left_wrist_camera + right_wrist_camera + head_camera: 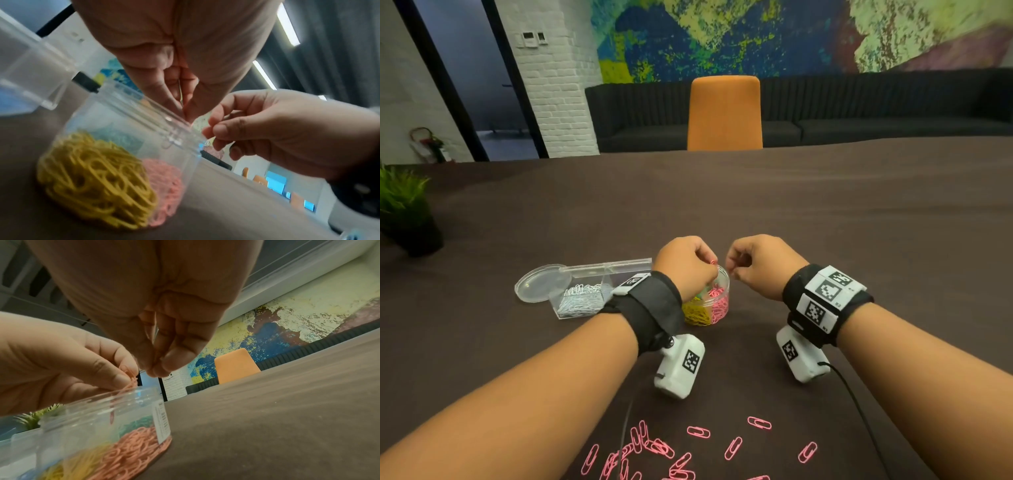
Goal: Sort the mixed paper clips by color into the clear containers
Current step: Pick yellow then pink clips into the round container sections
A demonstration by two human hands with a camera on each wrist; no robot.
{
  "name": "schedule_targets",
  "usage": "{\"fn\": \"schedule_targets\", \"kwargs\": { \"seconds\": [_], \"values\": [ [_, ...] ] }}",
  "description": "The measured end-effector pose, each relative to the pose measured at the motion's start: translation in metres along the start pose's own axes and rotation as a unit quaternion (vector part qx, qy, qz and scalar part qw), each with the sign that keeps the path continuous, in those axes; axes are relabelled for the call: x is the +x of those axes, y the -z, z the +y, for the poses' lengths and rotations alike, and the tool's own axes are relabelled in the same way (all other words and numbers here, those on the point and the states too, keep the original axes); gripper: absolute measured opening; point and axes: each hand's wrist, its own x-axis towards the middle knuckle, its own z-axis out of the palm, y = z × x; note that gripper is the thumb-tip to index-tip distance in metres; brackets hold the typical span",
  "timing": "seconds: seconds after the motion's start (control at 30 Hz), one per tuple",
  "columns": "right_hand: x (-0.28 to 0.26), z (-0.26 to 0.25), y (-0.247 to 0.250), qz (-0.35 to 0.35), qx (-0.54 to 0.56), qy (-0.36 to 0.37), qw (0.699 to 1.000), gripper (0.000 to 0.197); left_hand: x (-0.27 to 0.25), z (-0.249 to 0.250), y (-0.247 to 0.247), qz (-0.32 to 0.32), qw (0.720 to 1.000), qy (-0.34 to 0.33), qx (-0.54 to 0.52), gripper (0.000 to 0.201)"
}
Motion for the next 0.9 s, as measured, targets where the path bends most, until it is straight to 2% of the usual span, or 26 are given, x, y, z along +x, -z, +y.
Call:
{"fn": "schedule_targets", "kwargs": {
  "seconds": [0.1, 0.27, 0.47, 0.67, 0.7, 0.77, 0.83, 0.9],
  "values": [
    [-0.002, 0.006, -0.001, 0.004, -0.009, 0.002, 1.000, 0.018, 0.005, 0.003, -0.003, -0.033, 0.992, -0.033, 0.117, 0.014],
    [-0.004, 0.011, -0.008, 0.000, 0.019, 0.009, 1.000, 0.027, 0.007, 0.013, 0.001, -0.072, 0.969, -0.097, 0.218, 0.013],
    [-0.003, 0.010, -0.011, -0.014, 0.027, 0.013, 0.999, 0.033, 0.010, 0.015, 0.011, -0.084, 0.964, -0.097, 0.231, 0.013],
    [-0.032, -0.007, 0.002, -0.012, -0.063, 0.058, 0.996, 0.020, -0.016, 0.005, 0.042, -0.072, 0.973, -0.111, 0.192, 0.005],
    [-0.042, -0.009, 0.003, -0.037, -0.084, 0.068, 0.993, 0.017, -0.026, -0.003, 0.053, -0.078, 0.966, -0.122, 0.213, 0.005],
    [-0.064, -0.013, 0.005, -0.140, -0.133, 0.069, 0.979, 0.017, -0.046, -0.026, 0.077, -0.137, 0.935, -0.130, 0.298, 0.006],
    [-0.085, -0.018, 0.004, -0.263, -0.170, 0.039, 0.949, 0.021, -0.063, -0.052, 0.101, -0.228, 0.885, -0.092, 0.396, 0.009],
    [-0.100, -0.026, 0.001, -0.323, -0.193, 0.029, 0.926, 0.026, -0.076, -0.078, 0.120, -0.273, 0.851, -0.033, 0.448, 0.017]
  ]
}}
